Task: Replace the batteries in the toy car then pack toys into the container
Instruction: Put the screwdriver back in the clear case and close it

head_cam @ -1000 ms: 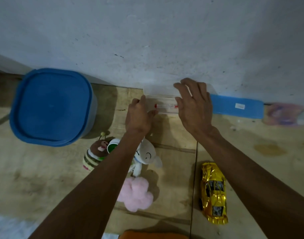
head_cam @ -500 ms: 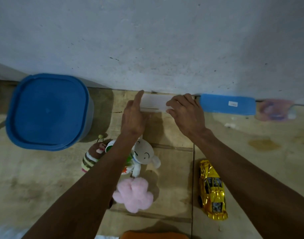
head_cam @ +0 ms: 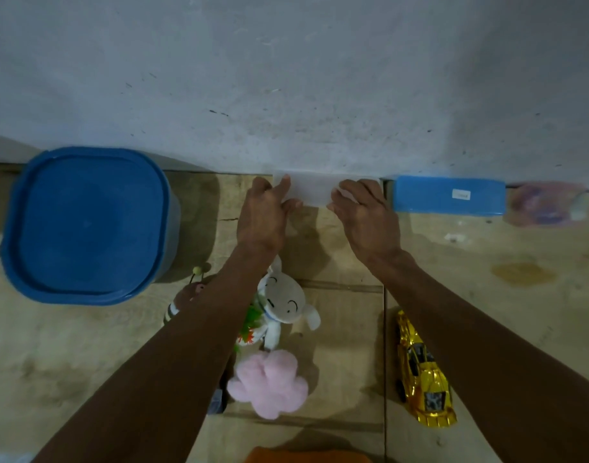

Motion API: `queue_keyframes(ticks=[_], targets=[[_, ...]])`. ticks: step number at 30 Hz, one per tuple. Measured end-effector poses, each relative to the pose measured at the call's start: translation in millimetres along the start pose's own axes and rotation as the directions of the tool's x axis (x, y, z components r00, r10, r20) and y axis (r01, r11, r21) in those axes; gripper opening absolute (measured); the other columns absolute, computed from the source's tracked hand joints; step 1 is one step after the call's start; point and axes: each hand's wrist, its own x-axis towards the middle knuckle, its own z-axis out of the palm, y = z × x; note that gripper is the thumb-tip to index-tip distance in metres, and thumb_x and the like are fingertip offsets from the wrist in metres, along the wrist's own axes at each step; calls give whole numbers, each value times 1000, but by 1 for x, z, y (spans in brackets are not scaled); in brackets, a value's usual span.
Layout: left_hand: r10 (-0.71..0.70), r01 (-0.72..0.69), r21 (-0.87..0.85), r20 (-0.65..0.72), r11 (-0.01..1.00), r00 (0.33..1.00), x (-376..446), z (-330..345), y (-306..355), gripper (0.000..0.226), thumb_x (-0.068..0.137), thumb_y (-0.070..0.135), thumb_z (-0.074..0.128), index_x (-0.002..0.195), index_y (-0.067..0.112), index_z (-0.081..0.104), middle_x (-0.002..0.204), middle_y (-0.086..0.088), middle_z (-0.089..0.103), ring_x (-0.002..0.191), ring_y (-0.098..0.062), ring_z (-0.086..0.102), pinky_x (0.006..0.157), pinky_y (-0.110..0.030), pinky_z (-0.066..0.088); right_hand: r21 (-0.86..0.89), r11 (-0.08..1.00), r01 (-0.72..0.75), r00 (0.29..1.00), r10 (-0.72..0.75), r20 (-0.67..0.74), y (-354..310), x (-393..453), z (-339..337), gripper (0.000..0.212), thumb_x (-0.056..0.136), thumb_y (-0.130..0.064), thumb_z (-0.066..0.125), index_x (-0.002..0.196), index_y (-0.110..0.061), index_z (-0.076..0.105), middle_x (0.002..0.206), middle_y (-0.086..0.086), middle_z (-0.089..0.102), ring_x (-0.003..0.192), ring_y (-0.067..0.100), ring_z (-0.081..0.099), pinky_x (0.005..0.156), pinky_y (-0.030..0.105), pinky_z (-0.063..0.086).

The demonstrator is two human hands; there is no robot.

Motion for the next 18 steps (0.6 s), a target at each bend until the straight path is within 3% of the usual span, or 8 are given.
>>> queue_keyframes(ticks=[4,6,8,11,14,18], targets=[[-143,139,-220,-4,966,990,5,0,2,36,99,37,58,126,14,57,115,-12,56,109,-34,59,92,-48,53,6,999,-47,998,47,49,-4,1,0,18,90,-20,70,102,-6,72,112,8,68,108,30,61,84,39,55],[-137,134,-166,-6,977,991,4,-3,6,36,100,40,56,124,14,55,116,-12,56,110,-34,58,93,-51,52,13,997,-75,993,73,89,-6,2,-1,17,90,-18,69,102,-6,71,114,8,67,110,29,59,81,38,56],[-70,67,65,31,996,997,1,-7,11,41,101,38,54,136,17,52,124,-14,49,118,-35,51,95,-50,52,25,994,-107,982,102,156,-9,6,-6,15,92,-14,66,103,-5,71,117,9,65,113,31,57,82,40,57],[-37,14,261,82,965,996,-7,-17,21,47,103,39,50,147,23,42,134,-18,38,127,-39,39,92,-53,49,26,991,-134,932,117,344,-13,13,-21,30,93,-6,59,123,-5,63,134,12,57,125,33,47,101,44,48],[-58,17,264,149,964,987,-21,-22,23,58,101,37,52,153,26,30,142,-18,31,131,-41,32,100,-56,45,106,971,-212,872,140,468,-20,6,-36,57,94,-4,58,148,-8,40,155,13,38,144,31,31,118,43,29],[43,-45,116,20,992,999,-65,-27,19,56,100,28,57,152,20,37,138,-21,40,126,-41,43,101,-53,46,272,896,-351,882,219,417,-40,-37,-56,60,95,-4,55,150,-16,38,159,9,33,146,25,30,116,38,31]])
